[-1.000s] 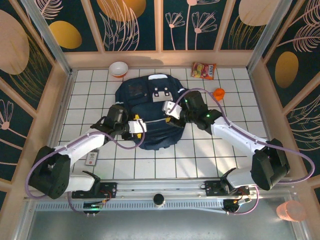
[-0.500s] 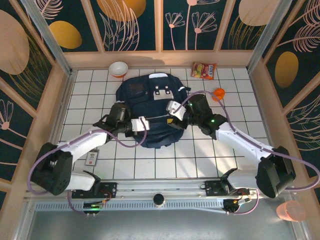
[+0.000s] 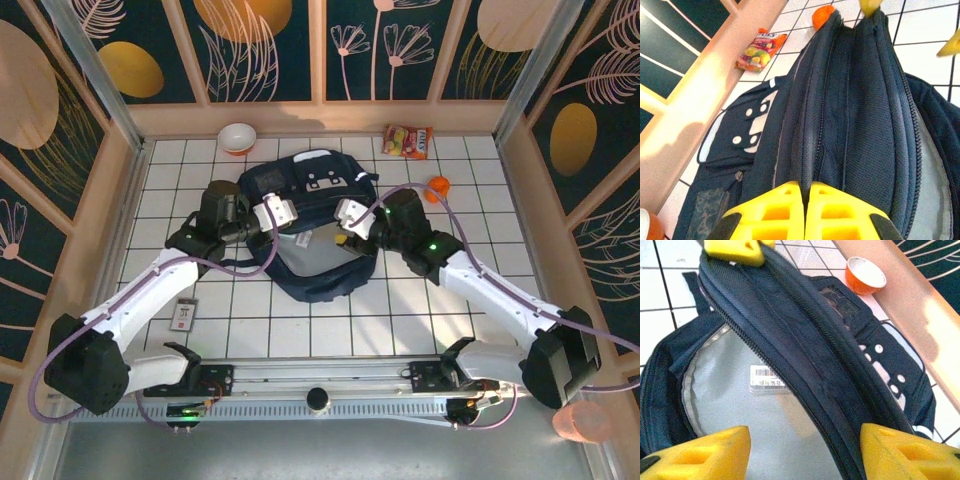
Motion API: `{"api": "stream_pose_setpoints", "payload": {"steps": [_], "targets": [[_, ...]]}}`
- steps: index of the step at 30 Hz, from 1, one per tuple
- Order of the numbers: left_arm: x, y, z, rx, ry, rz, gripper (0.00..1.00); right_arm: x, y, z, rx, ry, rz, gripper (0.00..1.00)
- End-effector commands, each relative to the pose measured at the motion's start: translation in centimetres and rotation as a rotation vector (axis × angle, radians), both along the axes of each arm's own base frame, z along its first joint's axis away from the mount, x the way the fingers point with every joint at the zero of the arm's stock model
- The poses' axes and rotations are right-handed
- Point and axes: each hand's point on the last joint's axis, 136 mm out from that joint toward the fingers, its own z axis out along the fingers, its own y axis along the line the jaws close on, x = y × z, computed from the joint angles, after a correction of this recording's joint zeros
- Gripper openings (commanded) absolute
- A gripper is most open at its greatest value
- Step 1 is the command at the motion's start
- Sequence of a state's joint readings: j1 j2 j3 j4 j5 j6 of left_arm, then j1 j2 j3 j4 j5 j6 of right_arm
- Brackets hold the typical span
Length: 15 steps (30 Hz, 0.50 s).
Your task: Pack the student bag
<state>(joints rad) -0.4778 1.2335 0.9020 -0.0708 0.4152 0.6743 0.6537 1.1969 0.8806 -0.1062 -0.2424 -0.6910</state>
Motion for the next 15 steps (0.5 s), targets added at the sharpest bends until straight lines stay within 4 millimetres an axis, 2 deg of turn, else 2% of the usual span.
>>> {"api": "stream_pose_setpoints", "payload": {"steps": [1, 4, 10, 15], "targets": [[-0.7, -1.5, 3.4, -0.072, -0.038, -0.089, 0.0, 1.3, 0.8, 3.3, 0.017, -0.126, -0.008, 0.61], [-0.7, -1.1, 2.7, -0.047, -0.03, -0.075, 0.0, 0.6, 0.8, 4.5, 0.021, -0.173, 0.011, 0.61], [-0.7, -1.3, 2.4, -0.052, -0.008, -0.083, 0.0, -1.4, 0.7, 5.7, -0.007, -0.26, 0.058, 0.63], [-1.0, -1.9, 2.5, -0.09, 0.022, -0.106, 0.0, -1.2, 1.9, 3.9, -0.09, -0.277, 0.124, 0.63]]}}
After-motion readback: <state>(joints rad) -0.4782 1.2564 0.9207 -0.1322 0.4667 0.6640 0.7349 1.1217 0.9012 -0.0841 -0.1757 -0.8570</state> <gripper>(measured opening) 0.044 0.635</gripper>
